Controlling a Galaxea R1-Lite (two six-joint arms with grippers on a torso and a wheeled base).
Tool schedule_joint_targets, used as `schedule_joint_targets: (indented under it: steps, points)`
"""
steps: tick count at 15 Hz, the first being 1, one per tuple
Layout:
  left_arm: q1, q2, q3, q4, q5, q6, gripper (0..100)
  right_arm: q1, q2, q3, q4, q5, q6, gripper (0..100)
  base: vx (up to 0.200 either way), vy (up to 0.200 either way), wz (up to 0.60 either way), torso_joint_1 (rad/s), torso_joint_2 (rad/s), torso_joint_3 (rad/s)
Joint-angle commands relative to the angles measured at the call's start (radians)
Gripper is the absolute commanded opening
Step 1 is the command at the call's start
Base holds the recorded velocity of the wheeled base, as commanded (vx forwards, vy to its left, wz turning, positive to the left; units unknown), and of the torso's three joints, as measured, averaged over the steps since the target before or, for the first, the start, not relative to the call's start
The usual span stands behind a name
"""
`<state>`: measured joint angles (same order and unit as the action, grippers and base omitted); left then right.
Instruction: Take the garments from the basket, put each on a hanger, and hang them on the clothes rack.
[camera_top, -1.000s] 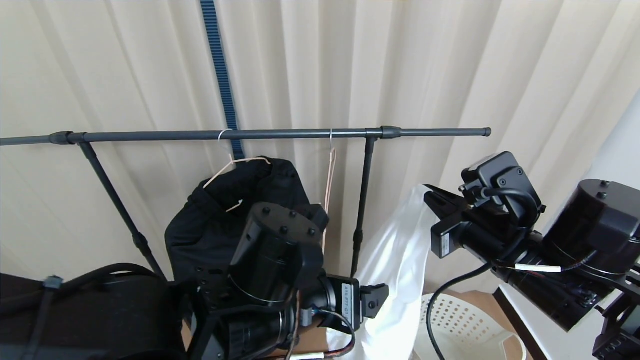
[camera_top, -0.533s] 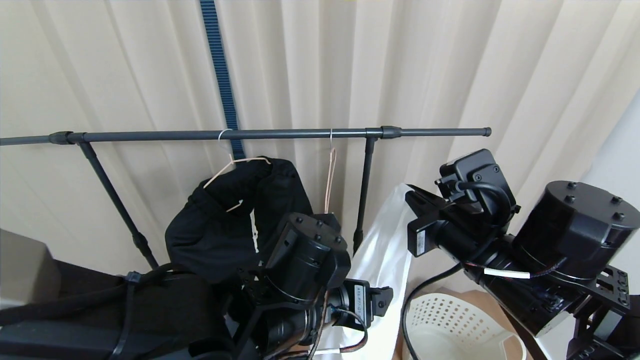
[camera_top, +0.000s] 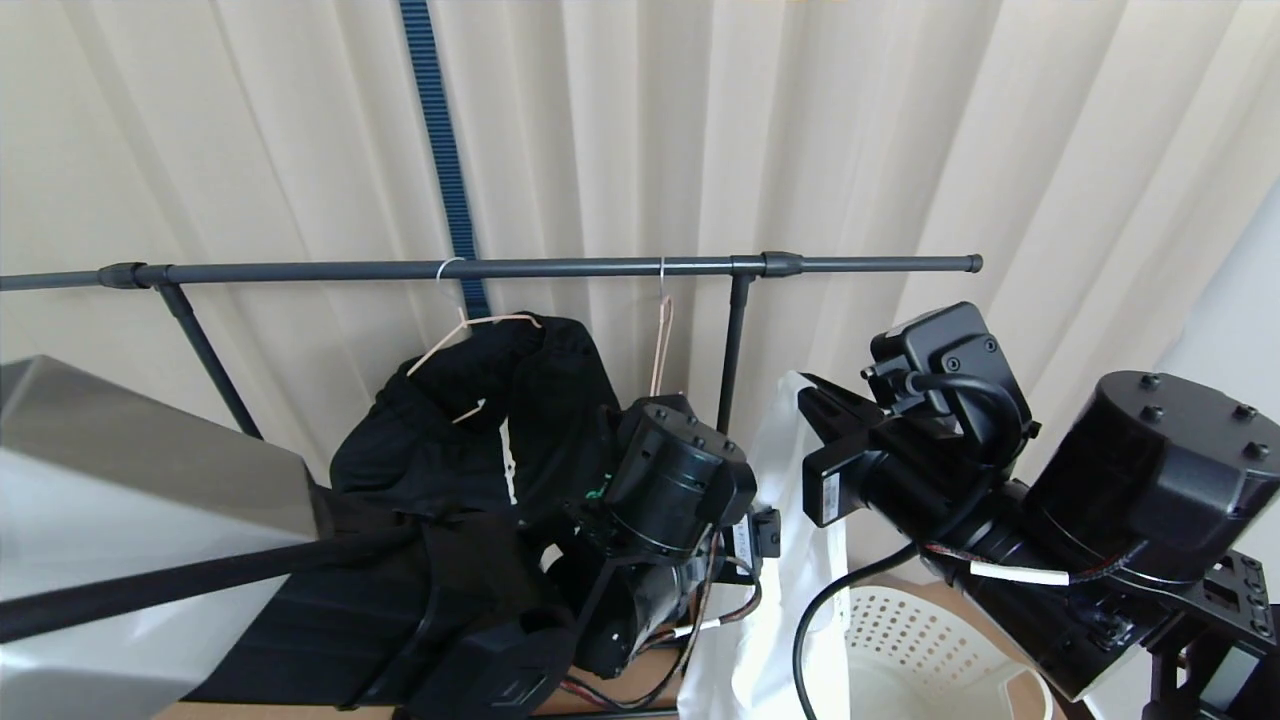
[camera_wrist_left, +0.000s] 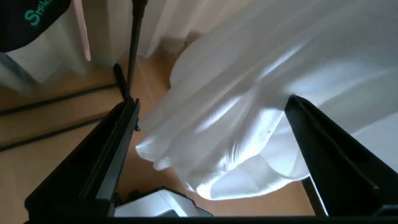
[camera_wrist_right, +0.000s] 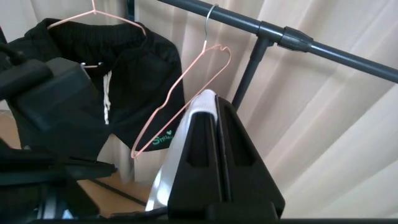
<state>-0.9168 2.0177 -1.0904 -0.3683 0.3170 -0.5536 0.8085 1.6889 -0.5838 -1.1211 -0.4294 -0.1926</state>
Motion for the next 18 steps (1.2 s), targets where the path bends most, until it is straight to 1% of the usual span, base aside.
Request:
schedule_joint_targets:
  steps: [1,4,7,10,12,14,16,18]
  points:
    - [0.006,0.026,-0.014,0.000,0.022,0.001,100,0.011,-0.026,0.001,0.001,-0.003,-0.002,0,0.000,0.000,0.00,0.000,0.00,0.000]
    - [0.018,0.023,-0.003,0.000,0.042,0.003,100,0.012,-0.040,-0.007,0.003,-0.003,-0.002,0,0.000,0.000,0.00,0.000,0.00,0.000]
    - [0.026,0.038,0.003,0.000,0.091,0.004,100,0.014,-0.049,-0.019,0.004,-0.003,-0.002,0,0.000,0.000,0.00,0.000,0.00,0.000]
    - [0.036,0.062,0.024,0.000,0.093,0.004,100,0.026,-0.051,-0.024,0.003,-0.020,-0.002,0,0.000,0.000,0.00,0.000,0.00,0.000]
    - [0.038,0.079,0.034,0.003,0.108,0.006,100,0.024,-0.060,-0.027,0.004,-0.023,-0.004,0,0.000,0.000,0.00,0.000,0.00,0.000]
    - [0.039,0.092,0.066,0.002,0.116,0.021,100,0.023,-0.077,-0.028,0.006,-0.026,-0.005,0,0.000,0.000,0.00,0.000,0.00,0.000]
    - [0.036,0.090,0.086,0.003,0.116,0.024,100,0.015,-0.083,-0.030,0.007,-0.026,-0.005,0,0.000,0.000,0.00,0.000,0.00,0.000]
    - [0.027,0.081,0.106,0.003,0.116,0.031,100,-0.012,-0.080,-0.030,0.006,-0.026,-0.007,0,0.000,0.000,0.00,0.000,0.00,0.000]
